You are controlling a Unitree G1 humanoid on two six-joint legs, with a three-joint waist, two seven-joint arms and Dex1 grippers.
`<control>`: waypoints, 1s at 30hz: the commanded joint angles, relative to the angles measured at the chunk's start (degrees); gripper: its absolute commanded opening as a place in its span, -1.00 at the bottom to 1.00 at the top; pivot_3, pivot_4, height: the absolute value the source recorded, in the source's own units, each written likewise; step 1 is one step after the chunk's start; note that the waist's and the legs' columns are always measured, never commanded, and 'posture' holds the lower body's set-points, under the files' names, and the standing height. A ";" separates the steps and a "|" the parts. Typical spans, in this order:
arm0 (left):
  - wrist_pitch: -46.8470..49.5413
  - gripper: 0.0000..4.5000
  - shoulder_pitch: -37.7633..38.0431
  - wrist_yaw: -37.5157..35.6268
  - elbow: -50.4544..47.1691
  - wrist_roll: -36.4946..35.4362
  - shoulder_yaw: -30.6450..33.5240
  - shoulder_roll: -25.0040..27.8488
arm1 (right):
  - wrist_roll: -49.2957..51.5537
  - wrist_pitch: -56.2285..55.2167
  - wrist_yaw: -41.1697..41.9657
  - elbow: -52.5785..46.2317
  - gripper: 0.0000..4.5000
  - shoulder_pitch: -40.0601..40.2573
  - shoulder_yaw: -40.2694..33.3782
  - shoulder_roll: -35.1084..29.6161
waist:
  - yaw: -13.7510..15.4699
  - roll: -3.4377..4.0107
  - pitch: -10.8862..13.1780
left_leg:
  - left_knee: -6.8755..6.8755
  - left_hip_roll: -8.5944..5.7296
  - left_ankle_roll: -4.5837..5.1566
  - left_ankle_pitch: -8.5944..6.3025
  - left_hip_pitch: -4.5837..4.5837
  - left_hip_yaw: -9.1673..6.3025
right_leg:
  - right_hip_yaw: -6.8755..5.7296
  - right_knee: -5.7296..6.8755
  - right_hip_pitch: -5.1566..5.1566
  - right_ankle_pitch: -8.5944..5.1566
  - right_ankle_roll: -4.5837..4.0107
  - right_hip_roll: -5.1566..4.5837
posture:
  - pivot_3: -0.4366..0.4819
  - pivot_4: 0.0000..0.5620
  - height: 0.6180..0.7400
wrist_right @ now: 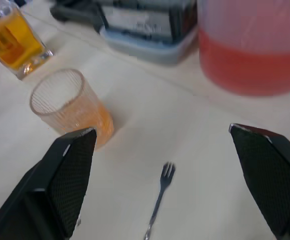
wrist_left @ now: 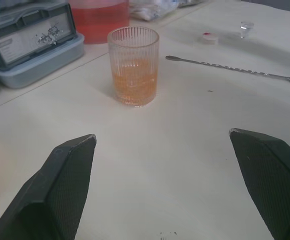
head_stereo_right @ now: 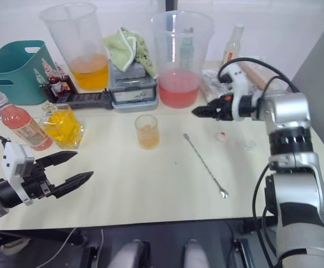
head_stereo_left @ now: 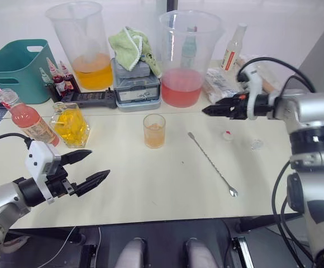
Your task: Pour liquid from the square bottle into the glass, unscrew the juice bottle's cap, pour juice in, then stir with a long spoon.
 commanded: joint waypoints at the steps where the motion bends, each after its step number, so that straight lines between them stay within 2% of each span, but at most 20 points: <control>1: -0.30 1.00 0.22 -1.73 2.18 -0.38 3.77 1.43 | 4.10 -4.89 -1.47 -7.37 1.00 4.06 -8.07 -1.31 | 0.01 -0.03 -0.02 | 0.00 0.02 0.00 0.00 0.02 0.10 | 0.01 0.00 0.01 0.00 0.00 0.00 | -0.05 -0.47 1.00; 3: -0.14 1.00 0.65 -2.55 5.11 0.56 5.19 2.43 | 3.81 -7.95 -1.27 -11.16 1.00 11.53 -10.85 -3.93 | 0.23 -0.06 -0.04 | 0.04 0.15 0.00 0.00 0.07 0.26 | 0.00 -0.10 0.12 0.00 0.00 0.09 | -0.05 -0.47 1.00; 4: -0.62 1.00 0.99 -3.08 6.42 1.46 5.49 2.73 | 2.46 -12.93 -1.14 -13.41 1.00 16.35 -11.99 -5.03 | 0.47 -0.11 -0.07 | 0.04 0.19 0.00 0.00 0.08 0.31 | -0.03 -0.17 0.19 0.00 0.00 0.13 | -0.05 -0.47 1.00; 7: -2.32 1.00 1.77 -4.26 8.35 2.12 6.23 1.90 | 0.39 -24.65 2.02 -16.33 1.00 24.75 -10.92 -7.42 | 0.40 -0.10 -0.06 | 0.04 0.22 0.02 -0.02 0.21 0.39 | -0.09 -0.37 0.48 0.00 0.00 0.13 | -0.05 -0.47 1.00; 10: -6.92 1.00 3.66 -5.00 9.47 6.89 5.69 1.19 | 5.09 -22.69 3.00 -19.91 1.00 30.56 -13.78 -7.19 | -0.26 -0.08 -0.05 | 0.05 0.36 0.02 -0.02 0.31 0.46 | 0.05 -0.39 0.49 0.00 0.00 0.15 | -0.05 -0.47 1.00; 15: -15.86 1.00 5.01 -3.80 14.90 15.86 4.14 -0.69 | 6.83 -28.43 3.21 -21.54 1.00 41.82 -17.98 -5.70 | -0.08 -0.09 -0.06 | -0.04 0.57 0.04 -0.05 0.98 0.54 | 0.04 -0.56 1.14 0.02 -0.04 0.31 | -0.05 -0.47 1.00; 19: -19.33 1.00 3.92 -0.96 19.16 19.43 4.63 -2.17 | 7.93 -31.48 2.31 -20.72 1.00 47.23 -20.30 -3.82 | 0.23 -0.10 -0.06 | -0.05 0.58 0.05 -0.07 1.20 0.50 | 0.04 -0.77 1.50 0.02 -0.04 0.27 | -0.05 -0.47 1.00; 30: -20.80 1.00 5.59 0.21 20.89 19.68 5.81 -4.25 | 9.43 -34.46 -2.63 -17.42 1.00 50.76 -23.94 -1.33 | 0.28 -0.10 -0.06 | -0.05 0.60 0.05 -0.09 1.23 0.33 | 0.05 -0.80 1.57 0.04 -0.01 0.22 | -0.05 -0.47 1.00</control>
